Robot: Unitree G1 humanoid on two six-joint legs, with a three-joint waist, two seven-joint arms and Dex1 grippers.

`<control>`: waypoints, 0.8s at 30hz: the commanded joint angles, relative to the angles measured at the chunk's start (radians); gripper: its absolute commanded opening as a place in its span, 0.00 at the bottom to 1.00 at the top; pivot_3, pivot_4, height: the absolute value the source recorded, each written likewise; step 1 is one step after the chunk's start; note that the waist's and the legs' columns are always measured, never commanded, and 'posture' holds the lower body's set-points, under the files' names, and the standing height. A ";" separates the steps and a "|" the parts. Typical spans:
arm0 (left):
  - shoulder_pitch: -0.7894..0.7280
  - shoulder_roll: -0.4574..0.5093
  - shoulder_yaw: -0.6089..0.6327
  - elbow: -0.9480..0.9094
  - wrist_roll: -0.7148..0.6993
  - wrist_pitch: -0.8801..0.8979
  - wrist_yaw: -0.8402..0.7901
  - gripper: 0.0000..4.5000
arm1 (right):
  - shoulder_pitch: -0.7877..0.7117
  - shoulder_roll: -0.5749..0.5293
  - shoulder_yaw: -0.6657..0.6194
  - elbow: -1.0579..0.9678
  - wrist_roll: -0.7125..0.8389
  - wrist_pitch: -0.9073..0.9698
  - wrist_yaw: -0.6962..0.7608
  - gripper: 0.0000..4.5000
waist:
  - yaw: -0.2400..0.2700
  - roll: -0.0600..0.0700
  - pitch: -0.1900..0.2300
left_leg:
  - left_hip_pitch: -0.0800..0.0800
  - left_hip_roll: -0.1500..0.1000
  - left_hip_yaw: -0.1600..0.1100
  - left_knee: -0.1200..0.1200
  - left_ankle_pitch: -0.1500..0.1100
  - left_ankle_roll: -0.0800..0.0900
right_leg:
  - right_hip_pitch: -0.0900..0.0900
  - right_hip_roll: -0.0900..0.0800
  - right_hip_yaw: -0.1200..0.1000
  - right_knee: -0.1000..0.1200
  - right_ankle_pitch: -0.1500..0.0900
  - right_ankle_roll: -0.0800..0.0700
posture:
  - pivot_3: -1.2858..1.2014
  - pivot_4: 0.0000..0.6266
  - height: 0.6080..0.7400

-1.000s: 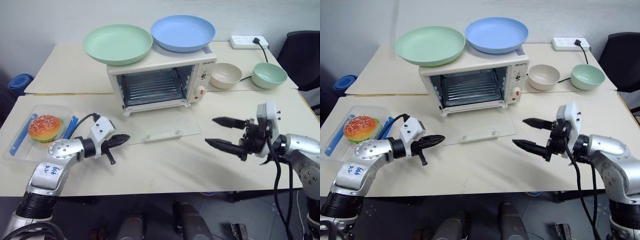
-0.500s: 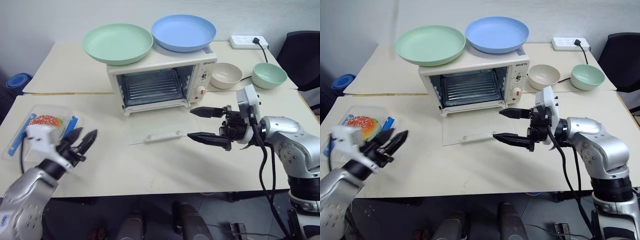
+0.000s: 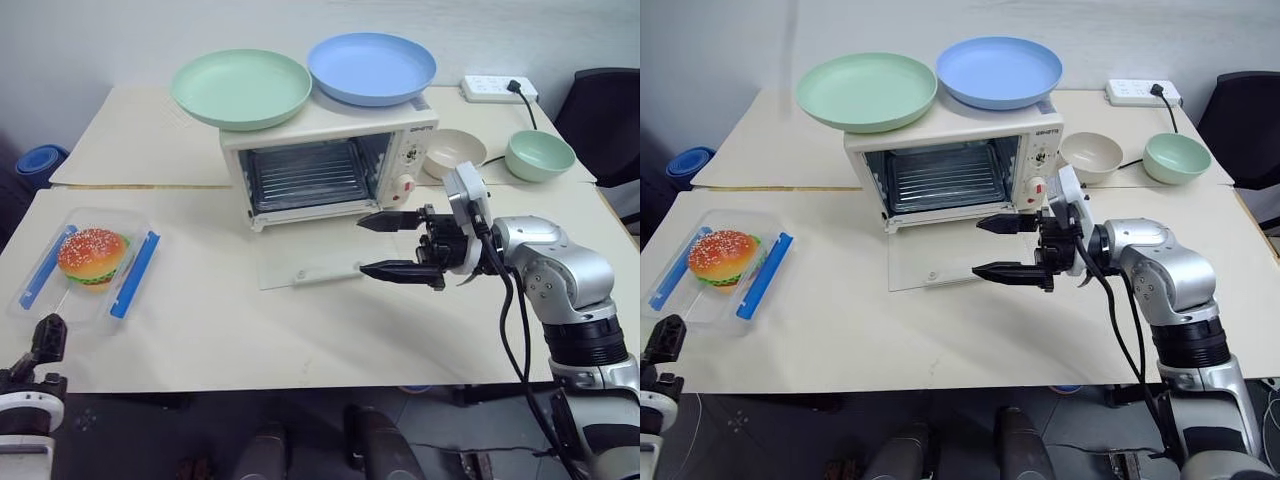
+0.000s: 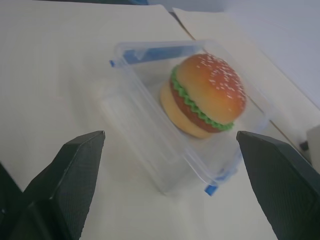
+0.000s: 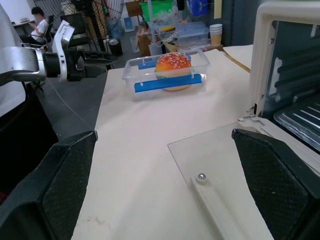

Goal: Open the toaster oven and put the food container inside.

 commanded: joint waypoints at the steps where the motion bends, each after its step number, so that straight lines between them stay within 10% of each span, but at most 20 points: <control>1: -0.005 0.060 -0.012 0.057 -0.070 -0.042 0.105 0.99 | 0.013 0.000 -0.030 -0.056 0.020 0.005 -0.015 1.00 | 0.004 0.000 0.000 | 0.000 0.000 0.000 0.000 0.000 0.000 | 0.000 0.000 0.000 0.000 0.000 0.000 | 0.52 0.24 1.00; 19: -0.284 0.393 -0.182 0.429 -0.233 0.012 0.357 0.99 | 0.174 -0.011 -0.123 -0.267 0.108 0.087 -0.185 1.00 | 0.004 0.000 -0.001 | -0.002 0.001 -0.008 -0.001 -0.001 -0.002 | 0.002 -0.002 0.000 -0.002 0.000 -0.001 | 0.52 0.24 1.00; 24: -0.341 0.411 -0.205 0.485 -0.262 0.008 0.480 0.74 | 0.173 -0.008 -0.129 -0.275 0.113 0.089 -0.211 1.00 | 0.006 -0.001 -0.001 | -0.003 0.001 -0.009 -0.001 -0.001 -0.003 | 0.002 -0.002 -0.002 -0.002 0.000 -0.001 | 0.52 0.24 1.00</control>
